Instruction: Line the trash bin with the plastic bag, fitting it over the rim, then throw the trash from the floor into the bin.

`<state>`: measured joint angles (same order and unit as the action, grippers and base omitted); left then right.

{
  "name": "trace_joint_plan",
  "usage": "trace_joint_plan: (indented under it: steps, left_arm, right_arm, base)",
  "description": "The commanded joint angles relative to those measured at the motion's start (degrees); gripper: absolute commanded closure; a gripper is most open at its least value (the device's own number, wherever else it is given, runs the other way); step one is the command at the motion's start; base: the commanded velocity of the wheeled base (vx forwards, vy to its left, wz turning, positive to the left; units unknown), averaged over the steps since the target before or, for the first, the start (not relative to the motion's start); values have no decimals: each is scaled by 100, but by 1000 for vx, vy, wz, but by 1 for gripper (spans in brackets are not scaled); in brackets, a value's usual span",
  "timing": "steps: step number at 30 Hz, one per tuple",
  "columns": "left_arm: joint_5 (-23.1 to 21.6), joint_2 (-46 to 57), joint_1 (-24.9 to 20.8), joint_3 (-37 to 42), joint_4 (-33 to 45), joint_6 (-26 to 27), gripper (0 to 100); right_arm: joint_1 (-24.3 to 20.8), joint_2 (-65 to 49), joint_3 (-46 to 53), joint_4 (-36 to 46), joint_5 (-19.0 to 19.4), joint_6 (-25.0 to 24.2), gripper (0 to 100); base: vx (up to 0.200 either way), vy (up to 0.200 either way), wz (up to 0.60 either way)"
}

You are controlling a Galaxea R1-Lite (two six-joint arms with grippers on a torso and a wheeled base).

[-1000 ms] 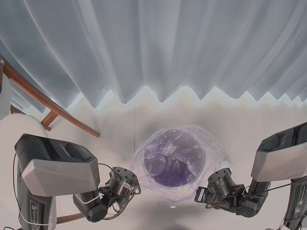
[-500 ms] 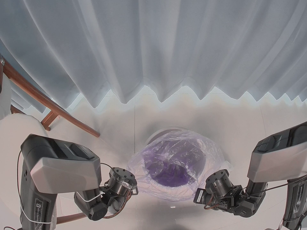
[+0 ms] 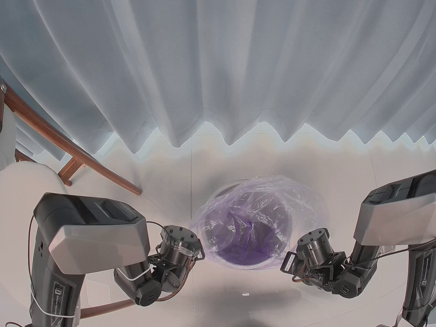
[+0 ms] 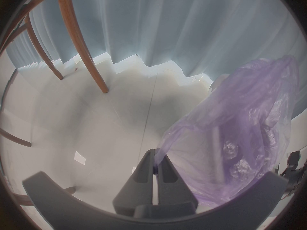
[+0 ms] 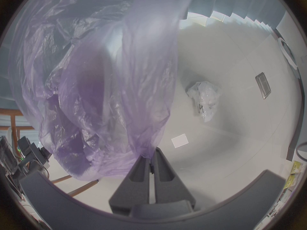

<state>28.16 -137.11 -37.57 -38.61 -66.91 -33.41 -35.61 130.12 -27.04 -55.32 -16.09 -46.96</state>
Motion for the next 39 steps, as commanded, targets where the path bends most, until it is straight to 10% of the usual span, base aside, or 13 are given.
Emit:
trace_joint_plan:
  steps: [1,8,9,10,24,39]
  left_arm:
    - [14,9,13,-94,-111,-16,100]
    - [14,26,-22,-77,-146,-42,100]
    - [14,44,-31,-68,-146,-78,100]
    - [14,61,-49,-42,-146,-139,0]
    - [-12,1837,-409,1136,-155,-447,0]
    - [-1260,3181,-945,1505,-973,204,0]
  right_arm:
    - [98,-75,23,-93,-105,2,100]
    - [19,-84,322,-383,-193,20,100]
    - [10,-92,375,-444,-184,11,0]
    - [1,-110,428,-541,-184,2,0]
    - [-922,-1472,2018,-1736,344,20,0]
    - [-465,-3256,1948,-1288,1530,117,0]
  base:
    - [0,0,0]
    - [0,0,0]
    - [0,0,0]
    - [0,0,0]
    - [0,0,0]
    - [0,0,0]
